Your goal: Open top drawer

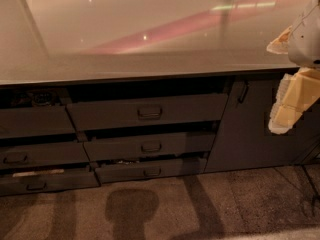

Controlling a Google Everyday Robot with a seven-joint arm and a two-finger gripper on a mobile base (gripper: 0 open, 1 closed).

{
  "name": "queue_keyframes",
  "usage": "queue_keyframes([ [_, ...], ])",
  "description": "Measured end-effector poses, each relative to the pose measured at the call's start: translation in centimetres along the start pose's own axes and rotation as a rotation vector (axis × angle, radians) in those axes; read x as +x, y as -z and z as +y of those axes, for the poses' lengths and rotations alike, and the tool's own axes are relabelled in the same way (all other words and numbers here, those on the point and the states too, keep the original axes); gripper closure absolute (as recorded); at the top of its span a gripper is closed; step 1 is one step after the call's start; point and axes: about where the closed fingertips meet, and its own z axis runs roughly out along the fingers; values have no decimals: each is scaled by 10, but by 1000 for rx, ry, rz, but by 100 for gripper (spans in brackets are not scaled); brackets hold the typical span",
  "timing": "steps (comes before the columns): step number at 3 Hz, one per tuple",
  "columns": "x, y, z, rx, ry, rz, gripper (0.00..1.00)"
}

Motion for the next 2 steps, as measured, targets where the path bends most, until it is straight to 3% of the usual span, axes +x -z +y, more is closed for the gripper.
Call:
queue_keyframes([
  [1,0,0,0,0,0,0,0],
  [2,-33,-37,2,-51,71,57,0],
])
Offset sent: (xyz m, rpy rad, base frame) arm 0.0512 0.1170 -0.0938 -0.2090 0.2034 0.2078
